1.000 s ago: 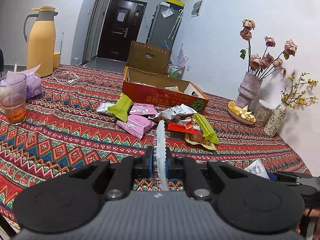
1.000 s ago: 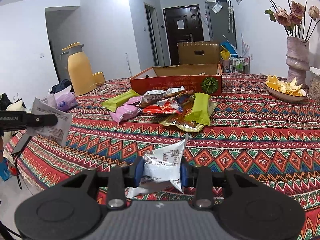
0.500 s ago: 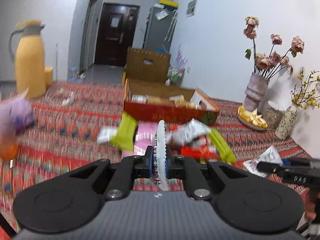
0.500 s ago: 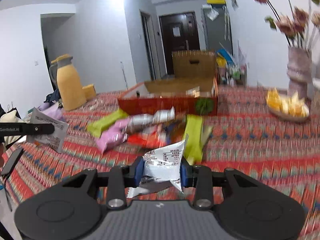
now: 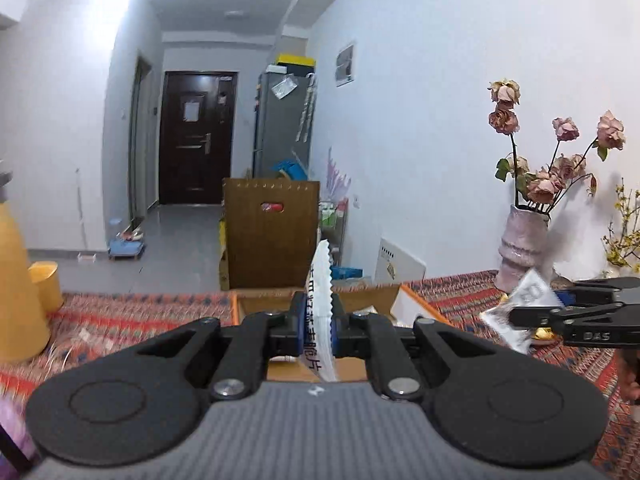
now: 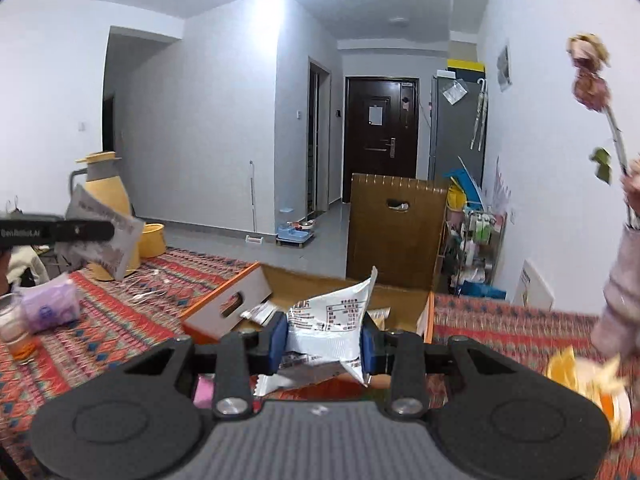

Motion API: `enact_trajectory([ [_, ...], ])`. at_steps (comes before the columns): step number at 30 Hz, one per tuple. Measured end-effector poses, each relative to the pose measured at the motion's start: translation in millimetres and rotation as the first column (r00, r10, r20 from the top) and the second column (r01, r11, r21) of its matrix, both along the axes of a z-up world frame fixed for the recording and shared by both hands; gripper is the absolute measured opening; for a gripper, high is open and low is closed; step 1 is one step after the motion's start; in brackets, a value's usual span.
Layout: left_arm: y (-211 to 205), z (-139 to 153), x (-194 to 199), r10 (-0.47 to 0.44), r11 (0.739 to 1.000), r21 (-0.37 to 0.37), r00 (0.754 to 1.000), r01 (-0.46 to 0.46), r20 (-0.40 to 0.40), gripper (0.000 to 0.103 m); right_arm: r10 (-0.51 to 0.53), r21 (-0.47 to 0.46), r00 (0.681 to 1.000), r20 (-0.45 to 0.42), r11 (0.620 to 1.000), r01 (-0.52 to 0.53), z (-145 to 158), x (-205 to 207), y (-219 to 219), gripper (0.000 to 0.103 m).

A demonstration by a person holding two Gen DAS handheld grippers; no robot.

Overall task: Organize snacks
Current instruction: 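Carry both white packets into the cardboard box and open both grippers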

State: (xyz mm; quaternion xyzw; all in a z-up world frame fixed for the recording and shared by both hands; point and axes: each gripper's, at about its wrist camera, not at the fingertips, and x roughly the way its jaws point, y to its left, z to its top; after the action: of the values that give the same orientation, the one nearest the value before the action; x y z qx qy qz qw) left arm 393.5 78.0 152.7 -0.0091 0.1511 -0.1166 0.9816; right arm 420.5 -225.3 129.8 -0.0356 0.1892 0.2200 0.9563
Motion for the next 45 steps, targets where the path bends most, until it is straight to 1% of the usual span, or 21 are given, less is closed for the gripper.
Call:
enact_trajectory([
  [2, -2.6, 0.5, 31.4, -0.023, 1.0, -0.002, 1.0, 0.023, -0.006, 0.011, 0.013, 0.0, 1.0, -0.021, 1.0, -0.013, -0.5, 32.2, 8.5, 0.036],
  [4, -3.1, -4.2, 70.0, -0.046, 0.999, -0.027, 0.998, 0.045, -0.05, 0.011, 0.019, 0.002, 0.999, -0.05, 1.0, -0.019, -5.3, 69.9, 18.3, 0.036],
  [9, -1.3, -31.2, 156.8, -0.018, 0.998, -0.065, 0.989, 0.009, -0.15, 0.011, 0.009, 0.027, 0.991, -0.134, 1.0, -0.005, -28.4, 161.8, 43.1, 0.036],
  [11, -0.3, -45.1, 193.7, -0.025, 0.995, -0.103, 0.978, 0.003, -0.206, 0.011, -0.001, 0.027, 0.986, -0.165, 1.0, 0.005, -39.7, 191.4, 53.0, 0.036],
  [13, 3.0, -57.9, 221.7, -0.024, 0.991, -0.136, 0.967, -0.011, -0.255, 0.011, -0.008, 0.048, 0.972, -0.235, 0.999, 0.02, -54.5, 228.3, 64.1, 0.036],
  [15, 2.7, -73.0, 248.1, -0.006, 0.989, -0.142, 0.956, -0.037, -0.293, 0.011, -0.017, 0.063, 0.955, -0.297, 0.997, 0.037, -68.7, 256.2, 72.5, 0.036],
  [17, 1.2, -90.6, 273.4, -0.011, 0.988, -0.147, 0.943, -0.04, -0.333, 0.013, -0.04, 0.031, 0.947, -0.318, 0.998, 0.053, -83.7, 276.8, 84.8, 0.037],
  [18, 2.0, -99.8, 283.3, -0.014, 0.986, -0.158, 0.937, -0.044, -0.348, 0.017, -0.05, 0.018, 0.944, -0.325, 0.998, 0.059, -91.9, 285.3, 90.6, 0.038],
  [20, 4.7, -118.5, 299.6, 0.004, 0.985, -0.159, 0.925, -0.07, -0.381, 0.057, -0.059, 0.032, 0.931, -0.361, 0.997, 0.075, -107.4, 299.8, 96.0, 0.052],
  [21, 6.8, -125.0, 303.6, 0.025, 0.983, -0.156, 0.922, -0.092, -0.387, 0.06, -0.056, 0.04, 0.907, -0.416, 0.996, 0.08, -115.2, 307.8, 96.9, 0.062],
  [22, 8.2, -131.4, 306.7, 0.04, 0.982, -0.152, 0.918, -0.108, -0.393, 0.06, -0.047, 0.055, 0.894, -0.446, 0.995, 0.079, -118.0, 311.7, 93.5, 0.062],
  [23, 10.3, -133.1, 309.3, 0.036, 0.979, -0.166, 0.908, -0.115, -0.417, 0.063, -0.033, 0.083, 0.889, -0.456, 0.993, 0.08, -119.1, 313.6, 89.9, 0.062],
  [24, 11.8, -132.8, 308.0, 0.031, 0.977, -0.18, 0.912, -0.114, -0.41, 0.067, -0.019, 0.117, 0.891, -0.454, 0.99, 0.08, -119.0, 313.1, 85.6, 0.064],
  [25, 12.9, -130.9, 304.6, 0.032, 0.975, -0.191, 0.922, -0.114, -0.386, 0.075, -0.018, 0.131, 0.892, -0.451, 0.988, 0.086, -118.4, 312.1, 81.9, 0.066],
  [26, 13.3, -128.1, 301.3, 0.044, 0.975, -0.188, 0.931, -0.12, -0.362, 0.077, -0.024, 0.132, 0.893, -0.45, 0.987, 0.092, -118.4, 311.3, 81.9, 0.066],
  [29, 15.9, -118.8, 289.7, 0.08, 0.983, -0.128, 0.941, -0.129, -0.329, 0.077, -0.034, 0.118, 0.901, -0.433, 0.989, 0.094, -117.8, 307.6, 80.9, 0.066],
  [32, 17.7, -107.4, 278.7, 0.086, 0.984, -0.123, 0.947, -0.129, -0.31, 0.078, -0.048, 0.079, 0.917, -0.397, 0.993, 0.086, -108.9, 294.9, 85.7, 0.066],
  [37, 19.9, -81.8, 253.7, 0.09, 0.989, -0.087, 0.953, -0.12, -0.288, 0.08, -0.052, 0.089, 0.932, -0.359, 0.992, 0.09, -79.9, 278.1, 71.2, 0.066],
  [38, 19.8, -75.5, 248.2, 0.091, 0.99, -0.08, 0.955, -0.118, -0.281, 0.082, -0.059, 0.089, 0.935, -0.349, 0.991, 0.095, -73.6, 272.2, 67.7, 0.067],
  [40, 21.4, -63.8, 234.3, 0.097, 0.99, -0.07, 0.96, -0.119, -0.264, 0.082, -0.075, 0.093, 0.941, -0.329, 0.989, 0.112, -61.9, 261.6, 58.2, 0.078],
  [45, 27.6, -31.6, 195.6, 0.116, 0.988, -0.067, 0.964, -0.136, -0.241, 0.082, -0.098, 0.121, 0.952, -0.291, 0.983, 0.138, -26.7, 225.9, 29.4, 0.079],
])
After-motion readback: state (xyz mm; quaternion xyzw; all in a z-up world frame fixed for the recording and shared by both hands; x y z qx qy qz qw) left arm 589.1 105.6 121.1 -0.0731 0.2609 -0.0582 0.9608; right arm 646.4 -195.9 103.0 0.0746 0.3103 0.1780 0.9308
